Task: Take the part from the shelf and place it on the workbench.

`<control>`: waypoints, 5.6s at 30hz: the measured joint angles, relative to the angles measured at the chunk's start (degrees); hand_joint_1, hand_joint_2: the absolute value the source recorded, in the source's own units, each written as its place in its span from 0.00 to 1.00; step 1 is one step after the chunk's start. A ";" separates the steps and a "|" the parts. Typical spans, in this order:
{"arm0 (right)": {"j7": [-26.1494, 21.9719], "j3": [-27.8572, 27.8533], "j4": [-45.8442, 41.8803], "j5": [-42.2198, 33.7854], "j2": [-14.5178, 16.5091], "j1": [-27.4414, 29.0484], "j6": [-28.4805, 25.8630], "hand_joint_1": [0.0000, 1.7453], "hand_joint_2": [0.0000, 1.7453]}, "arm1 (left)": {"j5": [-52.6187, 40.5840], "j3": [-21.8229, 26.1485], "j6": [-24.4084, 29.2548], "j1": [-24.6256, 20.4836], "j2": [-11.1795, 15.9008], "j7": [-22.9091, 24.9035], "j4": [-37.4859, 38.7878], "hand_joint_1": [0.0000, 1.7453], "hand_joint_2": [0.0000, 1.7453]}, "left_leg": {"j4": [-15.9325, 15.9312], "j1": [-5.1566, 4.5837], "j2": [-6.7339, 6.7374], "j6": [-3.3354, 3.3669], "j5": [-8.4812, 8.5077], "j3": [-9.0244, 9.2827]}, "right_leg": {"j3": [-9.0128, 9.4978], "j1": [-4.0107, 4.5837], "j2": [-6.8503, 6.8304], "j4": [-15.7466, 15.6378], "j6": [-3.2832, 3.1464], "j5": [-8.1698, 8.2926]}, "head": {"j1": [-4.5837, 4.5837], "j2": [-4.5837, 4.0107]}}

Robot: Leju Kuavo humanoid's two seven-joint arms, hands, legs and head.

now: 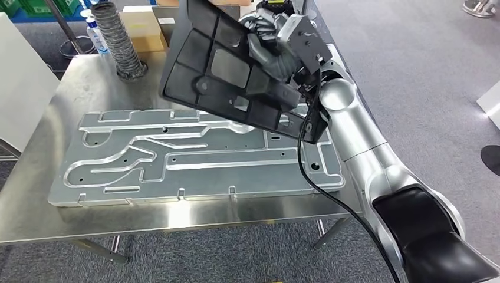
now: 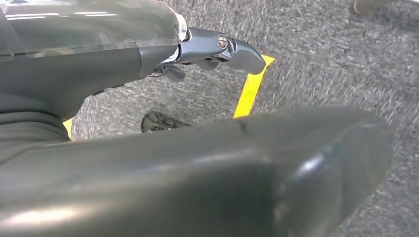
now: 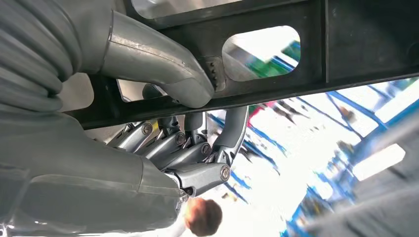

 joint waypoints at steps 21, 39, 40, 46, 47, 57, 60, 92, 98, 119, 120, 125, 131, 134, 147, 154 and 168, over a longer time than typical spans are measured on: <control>-0.09 13.52 29.60 9.96 8.57 -7.21 3.11 0.75 0.75 | -0.85 -0.46 1.69 -0.40 -0.82 -2.97 0.00 0.00 0.00 | 11.99 0.61 0.06 -1.65 -7.51 -4.02 | -0.84 -0.36 -0.66 -1.61 -1.40 2.57 | -0.03 0.00; -0.91 14.76 34.60 10.92 9.84 -3.71 -0.42 0.00 0.00 | -1.84 -1.05 4.61 -0.21 -1.18 -3.77 0.17 0.00 0.00 | 0.26 0.34 0.04 1.18 -0.27 0.27 | -8.93 -0.46 -0.24 16.40 1.28 -5.30 | 0.01 0.00; -1.15 14.76 34.67 11.09 9.84 -3.62 -1.01 0.00 0.00 | -1.84 -1.05 4.72 -0.21 -1.18 -3.77 0.17 0.00 0.00 | 0.26 0.11 -0.02 1.22 -0.28 0.34 | -7.58 -0.29 -0.24 13.48 0.73 -3.47 | 0.01 0.00; -5.48 13.60 33.87 11.01 9.73 -3.76 -12.29 0.00 0.00 | -1.40 -1.05 4.90 -0.27 -1.63 -3.74 0.33 0.00 0.00 | -0.07 -0.25 0.20 0.55 -0.14 0.51 | -1.25 1.15 -0.55 -0.18 -2.00 1.74 | -0.01 0.00; -6.92 12.77 33.09 10.30 9.61 -3.61 -15.65 0.00 0.00 | -1.16 -1.05 4.70 -0.27 -1.64 -3.86 0.33 0.00 0.00 | -0.01 -0.26 0.30 0.32 -0.24 0.53 | -1.00 0.93 -0.54 -0.71 -1.90 2.02 | -0.01 0.00; -11.99 -8.29 -8.88 14.51 -2.29 15.47 -38.51 0.00 0.00 | 1.01 -0.55 3.60 0.72 -1.74 -4.84 0.35 0.00 0.00 | 5.10 1.05 0.21 -2.14 -2.62 -0.49 | -0.11 -0.50 -1.42 -1.05 -0.09 1.70 | -0.02 0.00; -14.89 -19.36 -27.44 12.68 -6.88 26.30 -38.00 0.00 0.00 | 1.69 -0.09 3.28 1.27 -1.87 -4.82 0.37 0.00 0.00 | 0.76 0.97 -0.39 -0.90 -2.11 2.00 | -0.23 -0.28 -1.76 -0.32 1.05 1.08 | 0.10 0.00; -19.08 -64.37 -26.53 22.21 0.70 78.10 -26.49 0.00 0.00 | -0.24 0.41 2.42 1.47 -3.89 -5.58 0.38 0.00 0.00 | -2.63 -0.58 0.28 1.26 -7.53 10.90 | -4.22 -0.55 -0.94 -1.39 1.39 7.26 | 0.15 -0.01; -18.99 -67.73 -2.62 26.87 0.91 73.60 -34.28 0.00 0.00 | -0.47 0.37 3.43 1.87 -4.50 -4.95 0.39 0.00 0.00 | -3.04 -0.09 1.06 2.28 -2.90 6.41 | -7.49 -1.30 -0.49 11.61 3.42 -5.24 | 0.15 0.00; 22.07 -62.55 40.46 39.61 5.49 62.03 -17.47 0.00 0.00 | -6.75 -3.51 1.16 1.34 -3.34 -5.55 0.39 0.00 0.00 | 2.78 -0.16 0.93 -0.11 -6.46 8.80 | -1.56 0.27 -0.85 -1.41 -0.66 3.07 | 0.12 0.00; 21.46 -62.24 40.60 40.25 5.72 61.80 -17.31 0.00 0.00 | -6.96 -3.81 1.02 1.11 -3.31 -5.73 0.40 0.00 0.00 | -0.67 -0.34 0.92 0.17 -7.03 10.90 | -1.90 0.31 -0.90 -1.17 -0.41 3.52 | 0.13 0.00; 18.01 -61.03 40.88 42.53 5.99 61.34 -17.31 0.00 0.00 | -7.41 -4.40 0.79 0.83 -3.30 -6.20 0.42 0.00 0.00 | -3.22 -0.67 0.91 0.78 -7.53 11.82 | -2.17 0.10 -1.00 -1.21 0.30 4.84 | 0.12 0.00; 11.43 -57.61 41.17 45.82 6.14 60.21 -18.03 0.00 0.00 | -7.86 -5.28 0.77 0.43 -3.33 -6.78 0.44 0.00 0.00 | -3.38 -0.32 1.34 2.25 -3.52 7.71 | -5.14 -0.56 -0.58 9.93 2.16 -3.95 | 0.13 0.00; 11.21 -56.05 41.29 46.70 6.21 59.33 -17.89 0.00 0.00 | -7.62 -5.43 0.85 0.13 -3.30 -7.01 0.44 0.00 0.00 | -2.62 -0.30 1.45 2.02 -0.92 3.83 | -2.12 -1.10 -0.50 12.93 2.70 -3.91 | 0.12 0.00; 24.72 -55.32 41.85 48.03 5.66 60.22 -12.60 0.00 0.00 | -6.00 -5.29 1.68 0.75 -2.84 -6.63 0.44 0.00 0.00 | 14.31 0.19 1.03 -1.19 -10.07 -3.49 | 3.30 -0.11 -0.77 -3.56 -1.30 0.39 | 0.10 0.00; 24.83 -55.52 41.86 47.83 5.33 60.45 -12.66 0.00 0.00 | -5.93 -5.27 1.70 0.51 -2.62 -6.63 0.44 0.00 0.00 | -2.88 -0.35 0.82 0.36 -6.82 10.23 | -1.57 0.22 -0.67 -1.65 0.05 3.56 | 0.10 0.00; 22.34 -58.91 41.90 45.80 4.84 60.25 -12.89 0.00 0.00 | -7.09 -5.28 -1.57 0.54 -2.72 -1.98 0.44 0.00 0.00 | -1.98 -0.36 1.36 1.62 0.40 1.13 | 7.76 -0.64 -0.27 -0.39 1.60 -3.56 | 0.10 0.00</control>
